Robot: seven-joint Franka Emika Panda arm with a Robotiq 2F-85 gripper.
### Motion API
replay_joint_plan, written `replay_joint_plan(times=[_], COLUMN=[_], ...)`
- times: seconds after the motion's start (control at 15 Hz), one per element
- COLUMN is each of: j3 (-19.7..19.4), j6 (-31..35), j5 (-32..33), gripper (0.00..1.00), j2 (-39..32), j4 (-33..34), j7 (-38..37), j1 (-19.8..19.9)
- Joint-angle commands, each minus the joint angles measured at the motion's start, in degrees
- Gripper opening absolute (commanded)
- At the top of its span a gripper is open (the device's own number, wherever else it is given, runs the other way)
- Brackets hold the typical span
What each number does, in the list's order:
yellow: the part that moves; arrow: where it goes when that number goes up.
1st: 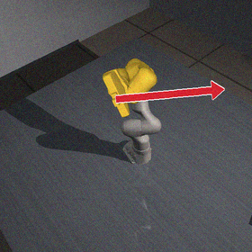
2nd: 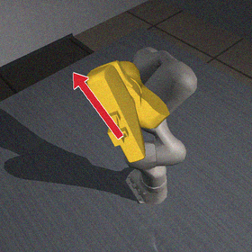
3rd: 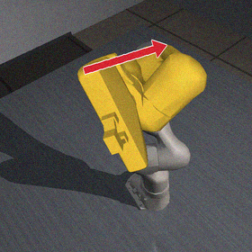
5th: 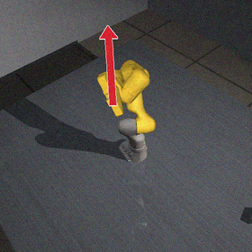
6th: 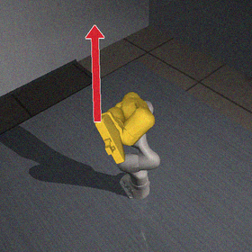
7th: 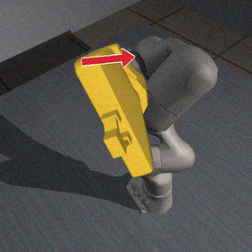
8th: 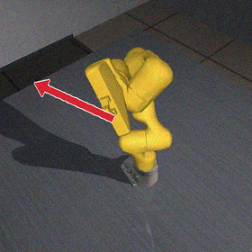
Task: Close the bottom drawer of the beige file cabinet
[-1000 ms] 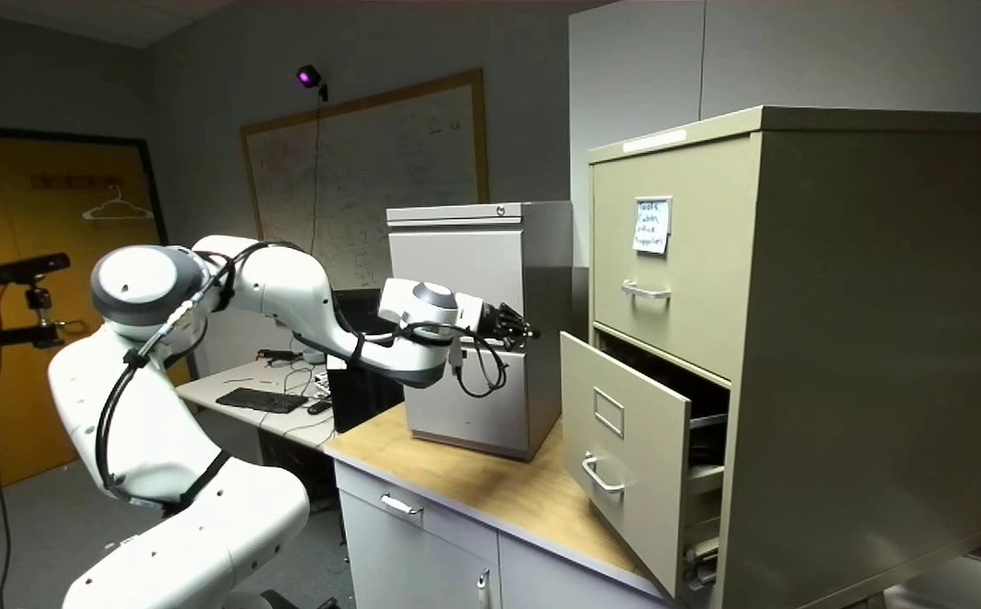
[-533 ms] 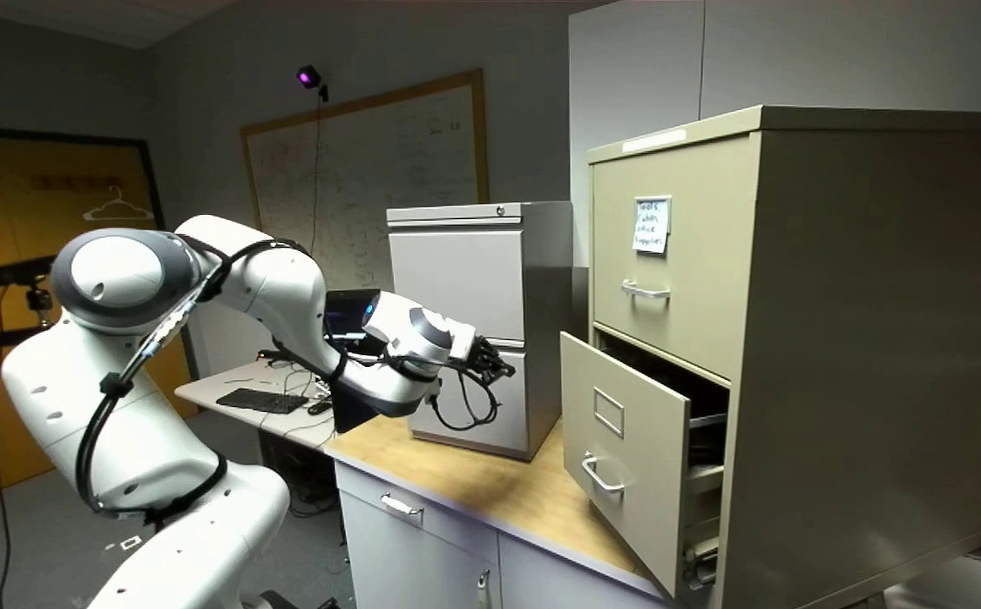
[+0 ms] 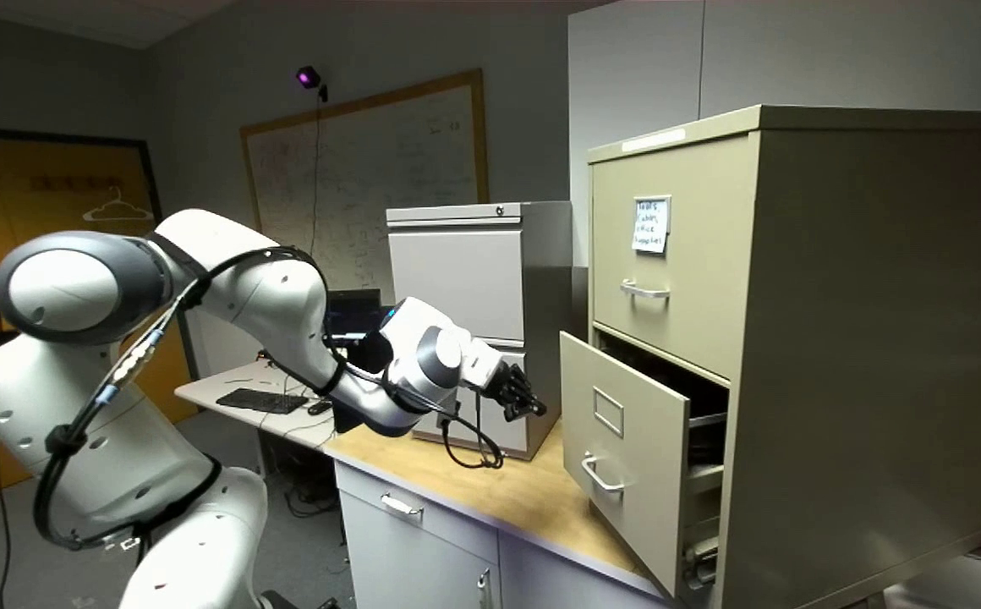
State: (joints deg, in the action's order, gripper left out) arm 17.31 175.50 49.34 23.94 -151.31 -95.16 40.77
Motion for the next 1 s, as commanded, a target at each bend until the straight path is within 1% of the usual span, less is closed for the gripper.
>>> replay_joint_plan(times=[0.0, 0.07, 0.13, 0.33, 0.47, 0.53, 0.73, 0.8, 0.87, 0.93], j3=[-6.2, -7.2, -7.3, -6.4, -5.7, -5.6, -6.2, -6.8, -6.9, -7.6], j6=[-7.1, -8.8, -9.8, -11.9, -12.2, -12.2, -12.8, -12.8, -13.0, -13.7], j5=[-4.6, -5.2, -4.7, -2.9, -3.1, -3.6, -6.5, -8.4, -9.6, -11.2], gripper=[0.00, 0.00, 0.00, 0.00, 0.00, 0.00, 0.00, 0.00, 0.00, 0.00], j2=[6.8, 7.7, 8.5, 9.5, 8.6, 7.8, 5.5, 4.2, 3.6, 2.9], j4=[-0.9, -0.1, 1.0, 4.4, 6.6, 7.4, 8.5, 8.5, 8.5, 8.4], j7=[3.4, 3.3, 2.2, -0.8, -1.1, -0.9, 1.0, 2.2, 2.7, 3.9], j1=[-2.7, -2.3, -0.7, 3.9, 5.8, 5.9, 3.2, 0.9, -0.3, -2.6])
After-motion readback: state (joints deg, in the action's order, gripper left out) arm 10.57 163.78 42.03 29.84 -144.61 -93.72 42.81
